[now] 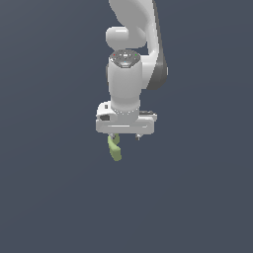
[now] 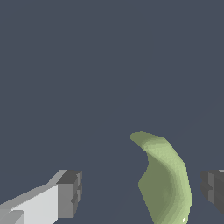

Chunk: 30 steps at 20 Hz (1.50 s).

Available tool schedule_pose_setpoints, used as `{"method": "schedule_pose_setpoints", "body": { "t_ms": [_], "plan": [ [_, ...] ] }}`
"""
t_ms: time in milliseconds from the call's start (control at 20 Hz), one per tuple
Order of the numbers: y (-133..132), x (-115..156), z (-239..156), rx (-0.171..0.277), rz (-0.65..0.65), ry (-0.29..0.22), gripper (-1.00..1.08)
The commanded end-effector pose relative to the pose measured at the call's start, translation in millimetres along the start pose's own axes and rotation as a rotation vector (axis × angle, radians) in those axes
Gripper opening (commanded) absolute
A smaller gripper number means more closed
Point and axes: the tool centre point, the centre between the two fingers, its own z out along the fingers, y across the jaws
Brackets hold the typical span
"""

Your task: Pick up the object and move it to a goal position.

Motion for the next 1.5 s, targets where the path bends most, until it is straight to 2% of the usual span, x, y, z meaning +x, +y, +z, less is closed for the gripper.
{"method": "schedule_pose_setpoints", "body": {
  "t_ms": [0, 400, 800, 1100, 1450],
  "plan": [
    [0, 0, 0, 0.0, 0.0, 0.0, 1.0],
    [23, 1, -8, 0.002, 0.076, 0.018, 1.0],
    [24, 0, -7, 0.002, 0.073, 0.017, 1.0],
    [29, -7, 2, 0.001, 0.034, -0.002, 1.0],
    [42, -24, 23, 0.003, -0.06, -0.046, 1.0]
  ]
}}
